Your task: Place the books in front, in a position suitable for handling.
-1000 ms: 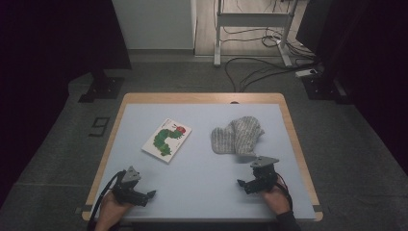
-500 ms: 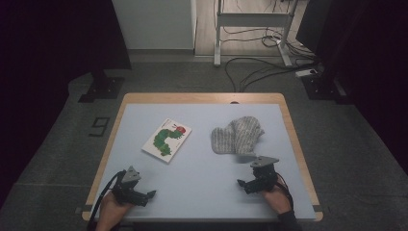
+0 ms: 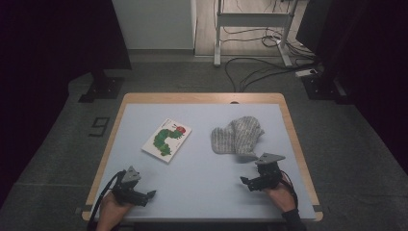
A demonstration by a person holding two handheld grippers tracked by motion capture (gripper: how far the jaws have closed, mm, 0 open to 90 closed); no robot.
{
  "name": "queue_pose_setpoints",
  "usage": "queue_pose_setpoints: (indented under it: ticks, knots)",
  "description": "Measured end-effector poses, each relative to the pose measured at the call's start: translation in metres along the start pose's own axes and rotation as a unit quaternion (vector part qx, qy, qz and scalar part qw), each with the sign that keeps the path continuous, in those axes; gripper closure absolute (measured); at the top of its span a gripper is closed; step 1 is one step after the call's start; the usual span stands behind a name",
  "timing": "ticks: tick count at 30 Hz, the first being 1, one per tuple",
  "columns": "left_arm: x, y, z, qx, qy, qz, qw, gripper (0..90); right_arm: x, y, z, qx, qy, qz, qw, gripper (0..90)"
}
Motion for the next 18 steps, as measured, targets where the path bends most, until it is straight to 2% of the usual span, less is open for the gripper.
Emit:
queue_pose_setpoints:
  ticks: [5, 8, 18]
  knots:
    - [0.0, 0.0, 0.0, 0.0, 0.0, 0.0, 1.0, 0.0, 0.011, 0.005, -0.014, -0.007, 0.01, -0.007, 0.9999, 1.0]
    - [0.0, 0.0, 0.0, 0.0, 0.0, 0.0, 1.0, 0.0, 0.017, 0.009, -0.019, -0.012, 0.018, -0.001, 0.9998, 0.9]
    - [0.0, 0.0, 0.0, 0.0, 0.0, 0.0, 1.0, 0.0, 0.032, 0.024, -0.024, -0.031, 0.022, 0.001, 0.9993, 0.7]
Point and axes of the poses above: each handheld gripper's, and its own axes: z roughly forward along the jaws, x roughly out of its top, y roughly to its right, the point moved 6 cm from there along z, roughly forward along the jaws, and after that the axes turned 1 degree about z, right-handed, at the moved point
